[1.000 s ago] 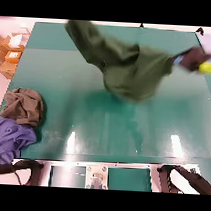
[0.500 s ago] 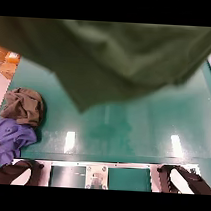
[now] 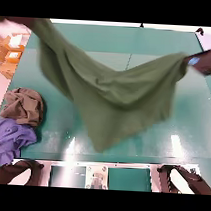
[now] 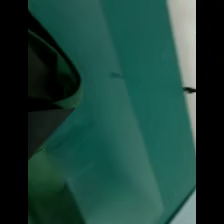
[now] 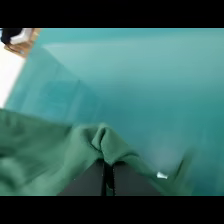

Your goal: Fold the shirts.

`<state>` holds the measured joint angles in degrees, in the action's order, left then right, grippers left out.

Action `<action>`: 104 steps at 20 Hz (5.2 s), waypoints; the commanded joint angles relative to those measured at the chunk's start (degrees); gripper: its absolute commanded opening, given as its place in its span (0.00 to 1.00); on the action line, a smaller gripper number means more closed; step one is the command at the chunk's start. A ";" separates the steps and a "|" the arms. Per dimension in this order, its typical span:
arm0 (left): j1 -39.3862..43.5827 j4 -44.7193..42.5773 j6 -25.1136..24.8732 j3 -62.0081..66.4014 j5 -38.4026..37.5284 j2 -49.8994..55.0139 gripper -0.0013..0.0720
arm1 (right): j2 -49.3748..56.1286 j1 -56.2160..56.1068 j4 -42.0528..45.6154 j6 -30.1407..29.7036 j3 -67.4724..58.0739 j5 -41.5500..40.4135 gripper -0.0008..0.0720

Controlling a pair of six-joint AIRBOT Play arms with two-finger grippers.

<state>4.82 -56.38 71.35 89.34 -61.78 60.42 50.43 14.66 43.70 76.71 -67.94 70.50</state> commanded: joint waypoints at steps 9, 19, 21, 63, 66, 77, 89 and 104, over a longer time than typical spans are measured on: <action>0.61 8.44 -6.47 -22.45 2.80 22.95 0.05 | 30.40 -0.39 -6.62 -10.14 7.76 -12.33 0.34; 0.61 8.13 -7.04 -22.45 2.78 23.89 0.05 | 6.45 6.34 5.16 5.73 20.61 2.49 0.61; 0.61 8.15 -7.39 -22.45 2.80 23.87 0.05 | 1.90 -2.03 2.14 7.69 34.16 -3.50 0.61; 0.09 -2.23 -6.86 34.60 10.47 -10.10 0.05 | -3.67 2.29 5.07 5.38 -53.05 -0.52 0.03; 0.09 -3.13 -6.78 29.29 10.88 -9.92 0.05 | -3.87 2.29 5.01 5.38 -46.45 0.59 0.03; 2.56 9.05 -11.96 14.10 10.84 28.89 0.05 | 5.84 2.27 4.48 -0.92 13.97 -27.67 0.03; 7.48 16.04 -14.82 14.27 26.49 46.36 0.50 | 44.63 2.62 4.37 -0.68 -11.45 -22.47 0.29; -17.03 12.37 -3.85 24.92 -27.47 46.18 0.94 | 9.07 27.21 17.90 10.62 34.77 6.21 0.60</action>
<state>-10.15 -41.43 66.50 114.04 -83.24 106.59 67.90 39.68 55.99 82.39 -46.92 75.02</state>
